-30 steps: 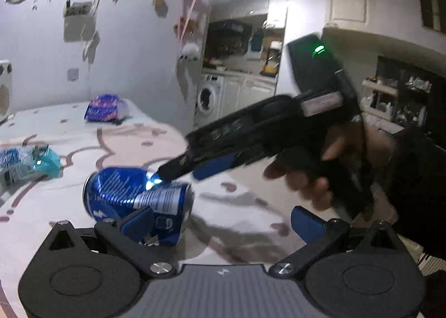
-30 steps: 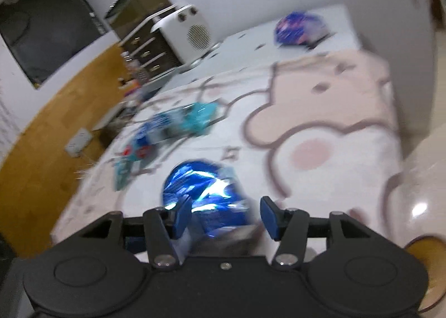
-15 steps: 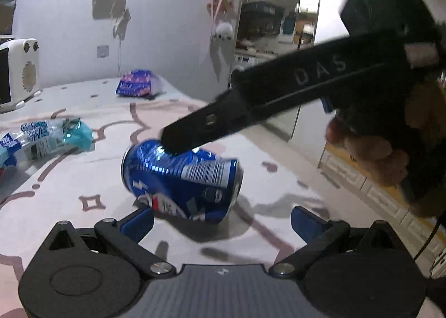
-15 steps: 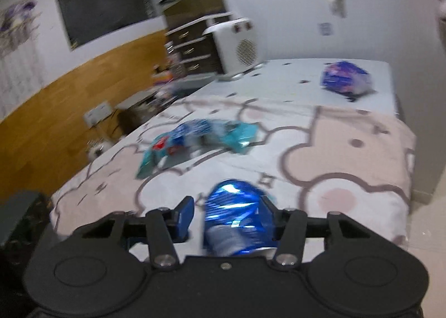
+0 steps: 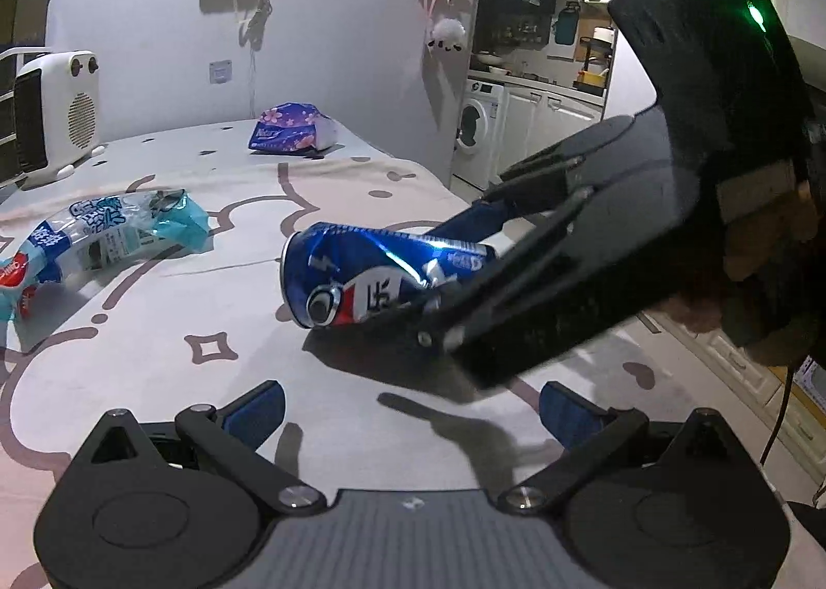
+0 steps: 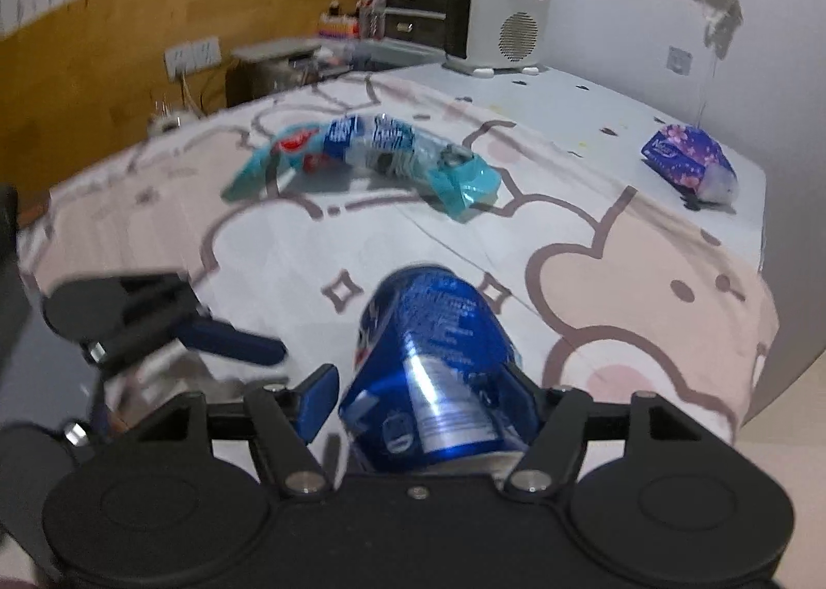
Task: Collect trash
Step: 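Pass the Pepsi can from the right tool into the left tool's fingers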
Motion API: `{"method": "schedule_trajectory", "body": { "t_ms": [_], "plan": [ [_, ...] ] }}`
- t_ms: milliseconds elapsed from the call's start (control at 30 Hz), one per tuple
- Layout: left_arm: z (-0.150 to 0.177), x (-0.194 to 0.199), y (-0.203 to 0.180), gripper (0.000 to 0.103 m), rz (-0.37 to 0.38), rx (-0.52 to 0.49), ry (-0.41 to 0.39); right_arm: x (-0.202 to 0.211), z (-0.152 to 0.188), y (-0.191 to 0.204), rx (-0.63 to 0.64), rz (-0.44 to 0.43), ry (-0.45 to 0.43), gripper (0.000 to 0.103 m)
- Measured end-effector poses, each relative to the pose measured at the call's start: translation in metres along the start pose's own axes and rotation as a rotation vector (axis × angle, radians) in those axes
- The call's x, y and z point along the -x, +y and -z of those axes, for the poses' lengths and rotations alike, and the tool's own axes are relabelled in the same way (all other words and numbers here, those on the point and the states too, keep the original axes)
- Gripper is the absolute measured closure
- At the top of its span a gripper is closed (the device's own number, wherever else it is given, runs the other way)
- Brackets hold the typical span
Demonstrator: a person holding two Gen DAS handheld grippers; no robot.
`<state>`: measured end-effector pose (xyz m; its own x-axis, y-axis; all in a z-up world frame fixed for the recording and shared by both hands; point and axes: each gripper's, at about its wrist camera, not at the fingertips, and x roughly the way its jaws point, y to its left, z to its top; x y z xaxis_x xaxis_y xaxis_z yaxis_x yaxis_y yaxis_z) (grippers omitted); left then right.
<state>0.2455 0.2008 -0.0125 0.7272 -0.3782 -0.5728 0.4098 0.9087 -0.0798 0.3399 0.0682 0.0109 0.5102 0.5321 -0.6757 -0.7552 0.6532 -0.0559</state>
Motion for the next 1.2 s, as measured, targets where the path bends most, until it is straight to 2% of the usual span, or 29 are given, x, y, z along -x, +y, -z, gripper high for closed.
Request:
{"method": "schedule_trajectory", "body": {
  "t_ms": [100,133,167,267,400,500,667,800,1000,1067,1200],
  "plan": [
    [0.000,0.001,0.001,0.000,-0.021,0.008,-0.006,-0.005,0.002,0.006,0.053,0.027,-0.007,0.035],
    [-0.001,0.001,0.001,0.000,-0.036,0.009,-0.009,-0.006,0.001,0.007,0.060,0.039,-0.009,0.045],
    [-0.001,0.001,0.001,0.000,-0.050,0.008,-0.012,-0.006,0.000,0.003,0.046,0.030,-0.011,0.047],
    [-0.002,0.003,0.002,0.000,-0.082,0.007,-0.032,-0.004,-0.002,-0.010,-0.028,-0.062,-0.019,0.047],
    [-0.004,0.008,0.000,0.000,-0.079,-0.003,-0.071,0.001,0.002,-0.020,-0.102,-0.202,-0.019,0.047],
    [-0.006,0.009,-0.002,0.000,-0.063,-0.003,-0.097,0.001,0.005,-0.024,-0.164,-0.243,-0.018,0.048],
    [-0.006,0.006,0.001,0.000,-0.090,0.014,-0.093,0.002,0.011,-0.033,-0.280,-0.343,-0.022,0.049],
    [-0.006,0.007,-0.002,0.000,-0.081,-0.007,-0.105,0.004,0.015,-0.037,-0.300,-0.382,-0.021,0.049],
    [-0.006,0.009,-0.008,0.000,-0.050,-0.036,-0.135,0.004,0.018,-0.045,-0.318,-0.492,0.005,0.049],
    [-0.006,0.012,-0.005,0.002,-0.020,-0.015,-0.152,0.005,0.018,-0.044,-0.318,-0.490,0.004,0.049],
    [-0.007,0.013,0.000,0.004,-0.023,0.020,-0.162,0.006,0.018,-0.045,-0.353,-0.484,-0.015,0.050]
  ]
}}
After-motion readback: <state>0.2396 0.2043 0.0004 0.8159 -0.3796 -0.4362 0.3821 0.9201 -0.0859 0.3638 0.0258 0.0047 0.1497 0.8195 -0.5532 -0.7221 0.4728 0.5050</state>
